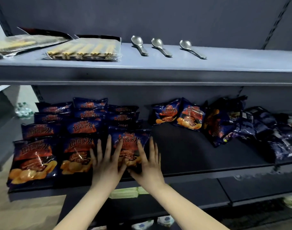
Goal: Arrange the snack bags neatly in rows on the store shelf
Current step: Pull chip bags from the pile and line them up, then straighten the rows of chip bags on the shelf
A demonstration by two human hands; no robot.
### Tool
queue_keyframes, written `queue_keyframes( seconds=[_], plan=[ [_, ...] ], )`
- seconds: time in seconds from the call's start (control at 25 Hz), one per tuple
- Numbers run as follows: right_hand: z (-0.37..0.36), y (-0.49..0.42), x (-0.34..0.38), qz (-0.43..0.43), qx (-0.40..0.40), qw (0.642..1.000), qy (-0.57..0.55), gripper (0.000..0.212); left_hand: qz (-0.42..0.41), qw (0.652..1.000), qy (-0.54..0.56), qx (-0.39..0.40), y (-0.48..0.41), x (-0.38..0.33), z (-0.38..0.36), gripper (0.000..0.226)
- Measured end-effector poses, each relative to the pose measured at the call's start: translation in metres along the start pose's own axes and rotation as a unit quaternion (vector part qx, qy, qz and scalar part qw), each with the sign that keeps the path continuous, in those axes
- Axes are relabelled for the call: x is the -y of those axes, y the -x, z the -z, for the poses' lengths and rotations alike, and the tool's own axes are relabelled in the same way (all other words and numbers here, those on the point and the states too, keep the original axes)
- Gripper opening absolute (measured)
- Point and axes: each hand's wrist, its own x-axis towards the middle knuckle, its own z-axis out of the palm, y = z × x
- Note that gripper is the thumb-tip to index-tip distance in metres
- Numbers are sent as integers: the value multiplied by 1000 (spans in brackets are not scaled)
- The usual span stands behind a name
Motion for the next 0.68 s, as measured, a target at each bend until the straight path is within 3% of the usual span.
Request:
queue_keyframes(
  seconds=[0.32,0.68],
  plan=[
    [0,-13,-7,-48,75,996,30,99,-26,1000,-15,5,-2,18,-11,67],
    [-2,-22,-6,-58,105,993,17,100,-25,1000,1,12,0,21,-15,67]
  ],
)
